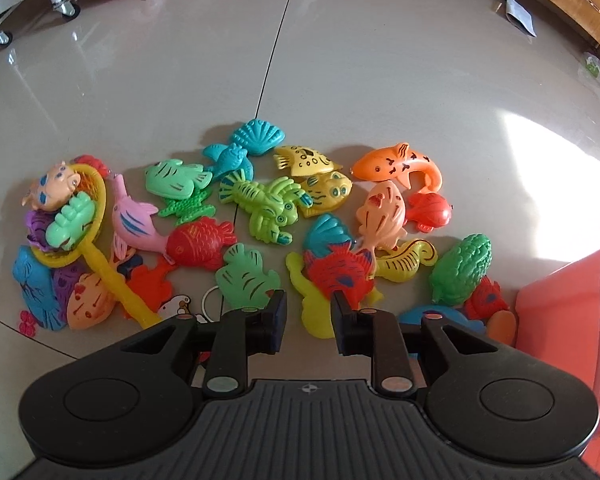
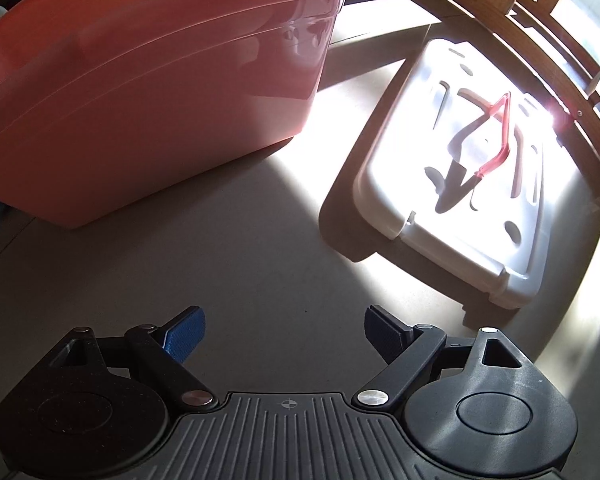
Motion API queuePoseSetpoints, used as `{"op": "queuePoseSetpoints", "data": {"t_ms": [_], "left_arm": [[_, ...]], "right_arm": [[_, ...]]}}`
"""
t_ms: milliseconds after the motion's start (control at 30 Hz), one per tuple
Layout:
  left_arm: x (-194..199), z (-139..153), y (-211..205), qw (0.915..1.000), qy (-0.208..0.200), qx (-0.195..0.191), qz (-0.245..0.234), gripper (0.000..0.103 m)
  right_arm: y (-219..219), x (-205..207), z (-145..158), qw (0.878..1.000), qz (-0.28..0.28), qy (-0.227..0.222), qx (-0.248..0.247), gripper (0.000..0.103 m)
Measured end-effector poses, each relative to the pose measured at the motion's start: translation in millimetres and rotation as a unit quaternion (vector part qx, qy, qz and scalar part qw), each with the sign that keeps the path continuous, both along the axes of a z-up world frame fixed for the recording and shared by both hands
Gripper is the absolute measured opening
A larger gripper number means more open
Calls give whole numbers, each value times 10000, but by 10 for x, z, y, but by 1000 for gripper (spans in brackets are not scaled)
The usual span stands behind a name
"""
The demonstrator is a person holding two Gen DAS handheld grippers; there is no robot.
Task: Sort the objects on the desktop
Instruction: 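Lower the left gripper onto the red fish toy and close it, then lift the red fish toy from the pile with the left gripper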
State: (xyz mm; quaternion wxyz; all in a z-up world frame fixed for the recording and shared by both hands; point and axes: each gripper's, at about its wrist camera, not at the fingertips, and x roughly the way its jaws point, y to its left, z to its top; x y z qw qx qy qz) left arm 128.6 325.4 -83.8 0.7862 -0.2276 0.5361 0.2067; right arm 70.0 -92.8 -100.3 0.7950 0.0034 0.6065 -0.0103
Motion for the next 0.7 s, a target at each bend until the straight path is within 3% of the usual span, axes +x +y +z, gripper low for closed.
{"op": "queuePoseSetpoints", "data": {"t_ms": [67, 133, 233, 400, 600, 700], "left_arm": [[-27, -21, 31, 9999, -67, -106, 63, 37], [-5, -14, 1, 9998, -165, -68, -16, 59], [51, 15, -82, 9991, -336, 104, -251, 73], [190, -57, -167, 9962, -198, 558, -642, 76], [258, -245, -114, 9967, -82, 598, -550, 76], [241, -310, -89, 9975, -62, 521, -477, 75]], "right_arm": [[14, -77, 21, 10000, -16, 23, 68, 85], [50, -120, 42, 9999, 4, 35, 99, 85], [84, -121, 42, 9999, 33, 46, 103, 85], [112, -88, 49, 9999, -21, 68, 140, 85], [134, -19, 48, 9998, -68, 84, 176, 85], [116, 74, -96, 9998, 86, 74, 178, 85]]}}
